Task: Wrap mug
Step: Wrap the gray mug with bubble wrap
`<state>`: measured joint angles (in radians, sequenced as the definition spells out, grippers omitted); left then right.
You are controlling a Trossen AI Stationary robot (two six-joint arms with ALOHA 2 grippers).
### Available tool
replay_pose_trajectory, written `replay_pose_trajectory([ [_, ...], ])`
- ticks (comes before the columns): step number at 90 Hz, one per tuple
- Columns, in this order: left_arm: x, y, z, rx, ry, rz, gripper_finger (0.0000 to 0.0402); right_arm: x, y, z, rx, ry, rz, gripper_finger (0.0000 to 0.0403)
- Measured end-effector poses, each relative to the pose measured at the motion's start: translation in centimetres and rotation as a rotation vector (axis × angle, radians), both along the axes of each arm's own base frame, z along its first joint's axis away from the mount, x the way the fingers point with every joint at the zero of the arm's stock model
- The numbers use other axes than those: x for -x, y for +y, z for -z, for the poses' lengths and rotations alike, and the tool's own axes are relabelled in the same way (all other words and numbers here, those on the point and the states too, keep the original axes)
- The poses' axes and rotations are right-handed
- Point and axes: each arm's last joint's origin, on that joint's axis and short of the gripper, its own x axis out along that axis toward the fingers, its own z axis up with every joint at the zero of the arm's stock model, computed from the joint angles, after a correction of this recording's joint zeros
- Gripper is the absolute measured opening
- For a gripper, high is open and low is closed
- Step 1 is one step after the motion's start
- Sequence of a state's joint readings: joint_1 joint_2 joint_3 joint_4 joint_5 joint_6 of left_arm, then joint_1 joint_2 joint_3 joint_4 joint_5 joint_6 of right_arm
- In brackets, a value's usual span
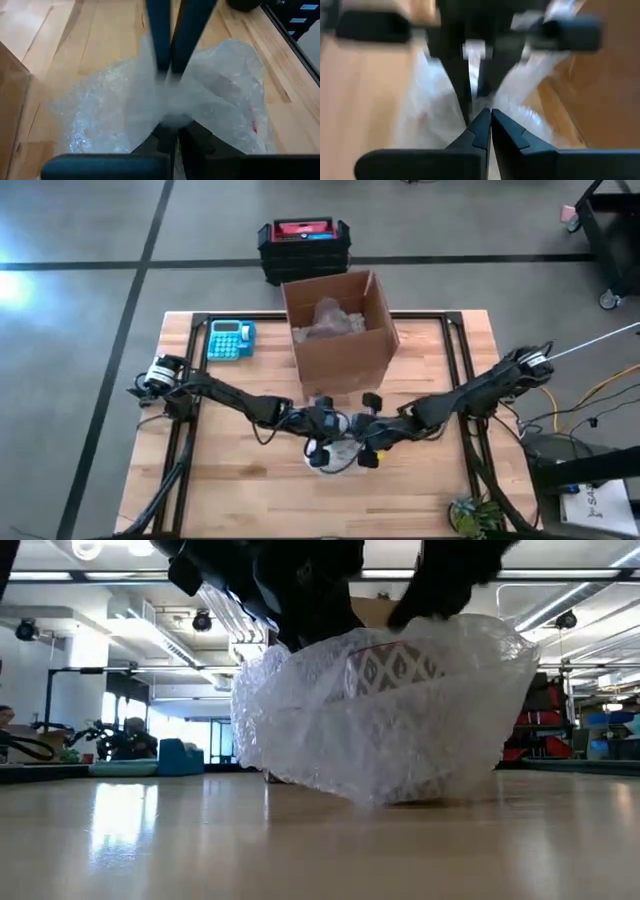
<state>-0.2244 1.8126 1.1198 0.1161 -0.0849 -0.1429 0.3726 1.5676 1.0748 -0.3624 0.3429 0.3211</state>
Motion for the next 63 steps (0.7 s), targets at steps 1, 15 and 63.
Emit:
replay_pose_trajectory([
  [1, 0.0, 0.0, 0.0, 0.003, 0.001, -0.002, 0.0, -0.1, 0.0, 0.2, -0.001, 0.01, -0.005, 0.0],
  [15, 0.2, -0.1, -0.6, 0.047, 0.02, -0.018, 0.0001, -0.9, 0.4, 2.9, -0.031, 0.11, -0.051, 0.0],
  [63, 0.4, 0.0, -9.0, 0.053, 0.223, 0.001, 0.0058, -2.1, 0.9, 2.8, -0.013, 0.13, -0.115, 0.0],
])
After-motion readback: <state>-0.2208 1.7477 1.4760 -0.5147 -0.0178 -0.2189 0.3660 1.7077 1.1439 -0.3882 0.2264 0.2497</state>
